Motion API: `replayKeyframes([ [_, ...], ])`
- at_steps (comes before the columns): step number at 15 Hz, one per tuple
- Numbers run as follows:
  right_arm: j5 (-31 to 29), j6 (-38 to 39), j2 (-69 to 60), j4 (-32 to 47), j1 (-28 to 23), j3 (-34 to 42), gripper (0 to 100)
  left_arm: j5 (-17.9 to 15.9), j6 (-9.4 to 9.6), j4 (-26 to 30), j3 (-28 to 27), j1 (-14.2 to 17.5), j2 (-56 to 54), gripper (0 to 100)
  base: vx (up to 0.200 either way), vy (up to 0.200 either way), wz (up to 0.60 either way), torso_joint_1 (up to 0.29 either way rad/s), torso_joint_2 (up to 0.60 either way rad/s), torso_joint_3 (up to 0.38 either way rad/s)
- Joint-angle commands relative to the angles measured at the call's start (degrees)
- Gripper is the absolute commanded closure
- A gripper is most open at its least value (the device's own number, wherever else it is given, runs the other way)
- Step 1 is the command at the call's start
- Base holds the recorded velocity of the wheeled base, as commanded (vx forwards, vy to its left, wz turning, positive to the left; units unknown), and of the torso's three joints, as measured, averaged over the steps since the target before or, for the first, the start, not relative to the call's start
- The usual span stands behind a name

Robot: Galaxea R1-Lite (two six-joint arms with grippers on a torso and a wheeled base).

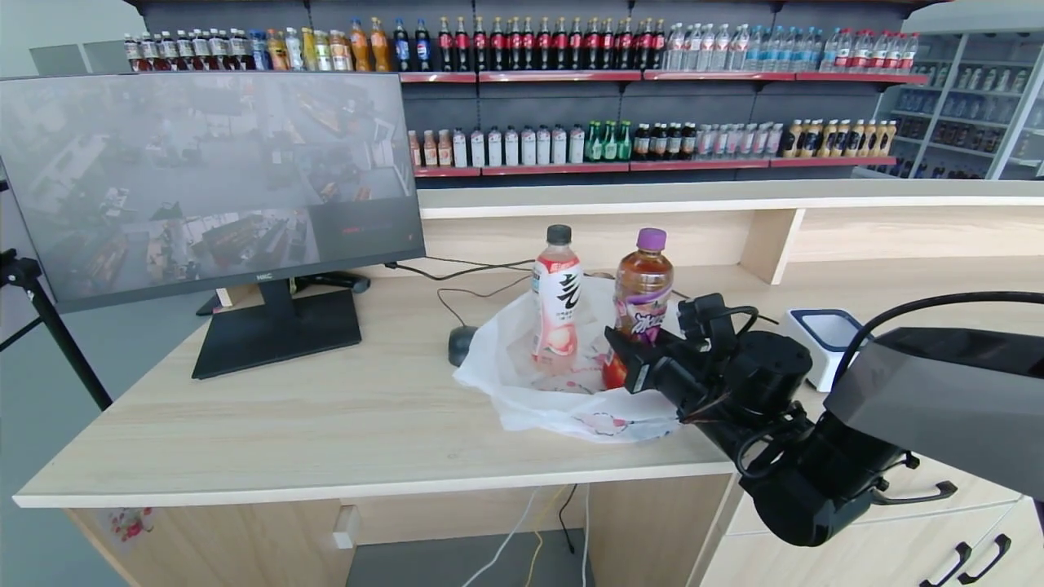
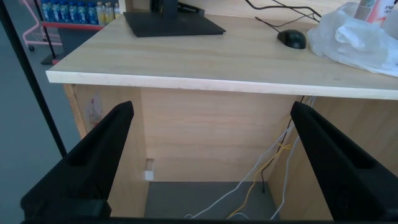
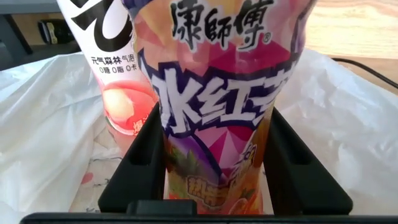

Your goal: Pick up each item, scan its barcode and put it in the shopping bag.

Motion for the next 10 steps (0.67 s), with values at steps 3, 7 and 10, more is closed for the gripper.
replayKeyframes([
  [3, 0.02, -0.07, 0.23, -0.01, 0.13, 1.2, 100, 0.0, -0.01, 0.0, 0.0, 0.0, -0.02, 0, 0.0, 0.0, 0.0, 0.0, 0.0, 0.0],
  [7, 0.02, 0.2, -0.03, -0.01, 0.39, 1.2, 0, 0.0, -0.01, 0.0, 0.0, 0.0, -0.02, 0, 0.0, 0.0, 0.0, 0.0, 0.0, 0.0],
  [10, 0.02, 0.02, -2.32, -0.01, 0.48, 1.9, 0, 0.0, 0.08, 0.0, 0.0, 0.0, -0.02, 0, 0.0, 0.0, 0.0, 0.0, 0.0, 0.0],
])
